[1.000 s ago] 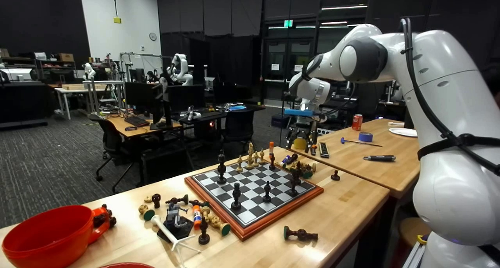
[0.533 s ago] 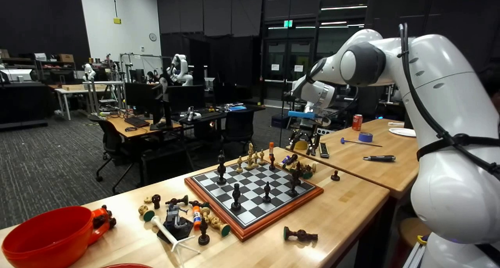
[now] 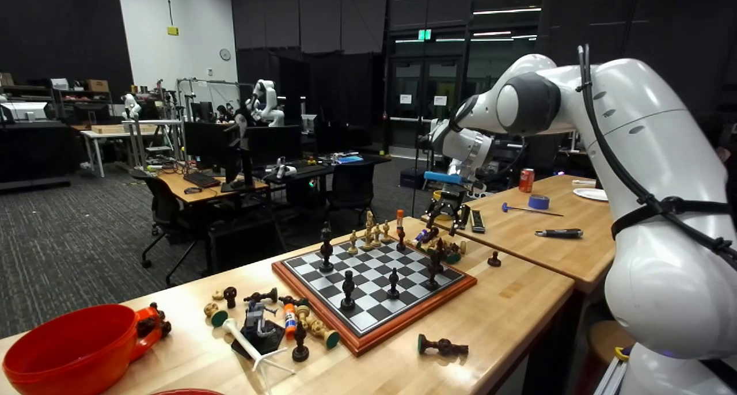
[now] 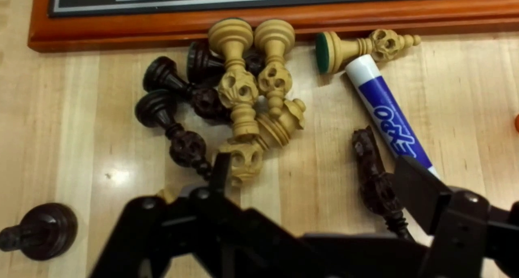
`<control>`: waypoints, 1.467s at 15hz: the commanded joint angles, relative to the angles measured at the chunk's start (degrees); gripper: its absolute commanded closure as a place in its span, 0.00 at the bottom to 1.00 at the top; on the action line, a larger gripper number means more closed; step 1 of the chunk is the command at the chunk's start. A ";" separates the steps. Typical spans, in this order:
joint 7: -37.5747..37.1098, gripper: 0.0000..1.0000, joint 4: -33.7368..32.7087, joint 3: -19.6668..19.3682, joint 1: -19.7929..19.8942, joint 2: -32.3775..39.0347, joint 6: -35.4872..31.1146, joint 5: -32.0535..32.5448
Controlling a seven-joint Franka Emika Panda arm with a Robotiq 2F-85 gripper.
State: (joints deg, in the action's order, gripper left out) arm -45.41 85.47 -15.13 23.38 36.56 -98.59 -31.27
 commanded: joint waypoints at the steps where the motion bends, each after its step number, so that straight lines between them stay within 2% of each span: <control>1: -0.66 0.00 -0.98 0.50 0.77 0.92 -0.44 -1.34; 15: -0.39 0.00 1.65 0.80 0.08 -0.71 0.54 -1.09; 22: 1.40 0.00 4.94 0.82 0.04 -4.76 0.82 -1.37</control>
State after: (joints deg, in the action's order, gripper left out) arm -45.26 85.83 -14.54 23.34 36.65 -98.26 -31.67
